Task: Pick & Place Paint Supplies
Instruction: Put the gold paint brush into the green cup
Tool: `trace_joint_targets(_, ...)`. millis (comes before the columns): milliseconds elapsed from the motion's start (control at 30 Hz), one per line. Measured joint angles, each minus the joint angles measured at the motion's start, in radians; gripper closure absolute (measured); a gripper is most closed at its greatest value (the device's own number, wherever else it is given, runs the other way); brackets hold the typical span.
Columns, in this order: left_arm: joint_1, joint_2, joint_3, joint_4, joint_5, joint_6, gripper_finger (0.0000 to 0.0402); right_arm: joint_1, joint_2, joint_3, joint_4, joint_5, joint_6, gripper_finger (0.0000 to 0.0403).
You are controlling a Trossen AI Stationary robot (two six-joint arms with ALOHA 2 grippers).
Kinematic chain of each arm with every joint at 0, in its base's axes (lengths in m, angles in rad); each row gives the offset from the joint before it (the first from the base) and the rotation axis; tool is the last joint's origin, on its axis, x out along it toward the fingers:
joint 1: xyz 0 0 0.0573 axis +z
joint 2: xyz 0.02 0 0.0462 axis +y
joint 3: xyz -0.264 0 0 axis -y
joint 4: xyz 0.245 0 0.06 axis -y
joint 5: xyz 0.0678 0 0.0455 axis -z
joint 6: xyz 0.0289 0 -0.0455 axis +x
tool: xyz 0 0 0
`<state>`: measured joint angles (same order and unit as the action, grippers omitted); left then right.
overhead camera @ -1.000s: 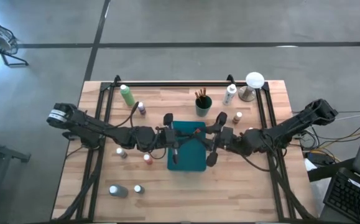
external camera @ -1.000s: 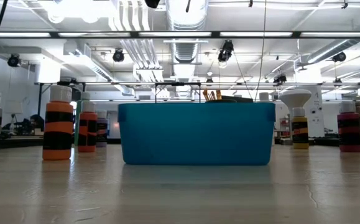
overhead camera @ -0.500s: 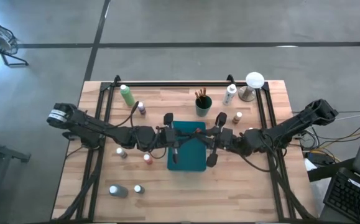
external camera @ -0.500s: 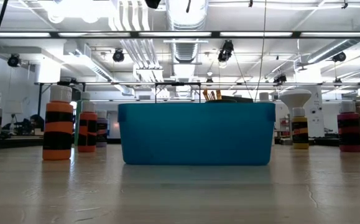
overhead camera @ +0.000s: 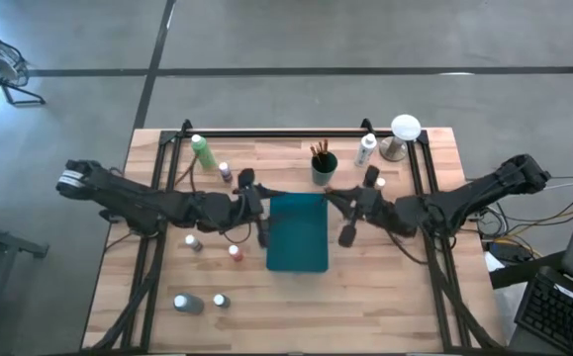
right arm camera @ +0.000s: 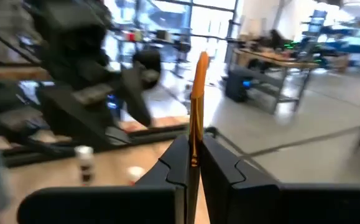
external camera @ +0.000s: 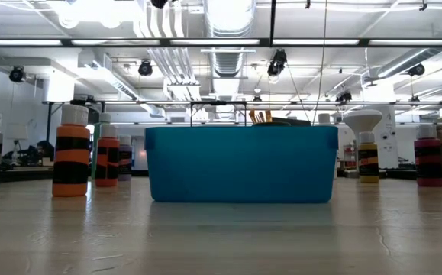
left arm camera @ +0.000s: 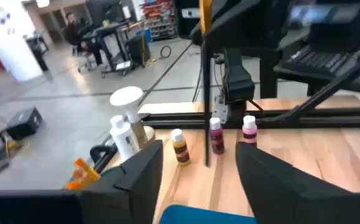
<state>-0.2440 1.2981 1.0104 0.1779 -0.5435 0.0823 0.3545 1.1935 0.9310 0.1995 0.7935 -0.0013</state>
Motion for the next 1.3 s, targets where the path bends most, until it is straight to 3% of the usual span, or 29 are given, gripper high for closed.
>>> trace_joint_targets(200, -0.002, -0.050, -0.040, -0.039, -0.016, -0.034, 0.0175, -0.156, 0.005, -0.071, 0.059, 0.057, -0.142, 0.0389)
trace_joint_targets(433, -0.002, -0.069, -0.098, 0.004, -0.015, -0.040, 0.0179, -0.391, 0.006, -0.318, 0.468, -0.152, -0.177, 0.0389)
trace_joint_targets(533, -0.002, -0.070, -0.100, 0.010, -0.015, -0.039, 0.0180, -0.451, 0.006, -0.385, 0.558, -0.220, -0.159, 0.0389)
trace_joint_targets(733, -0.002, -0.070, -0.099, 0.012, -0.016, -0.038, 0.0179, -0.492, 0.006, -0.406, 0.561, -0.261, -0.159, 0.0389)
trace_joint_targets(867, -0.002, -0.070, -0.099, 0.037, -0.016, -0.024, 0.0179, -0.525, 0.011, -0.372, 0.470, -0.278, -0.153, 0.0389)
trace_joint_targets(1300, -0.002, -0.070, -0.099, 0.055, -0.016, -0.005, 0.0179, -0.601, 0.181, -0.314, 0.454, -0.344, -0.086, 0.0389)
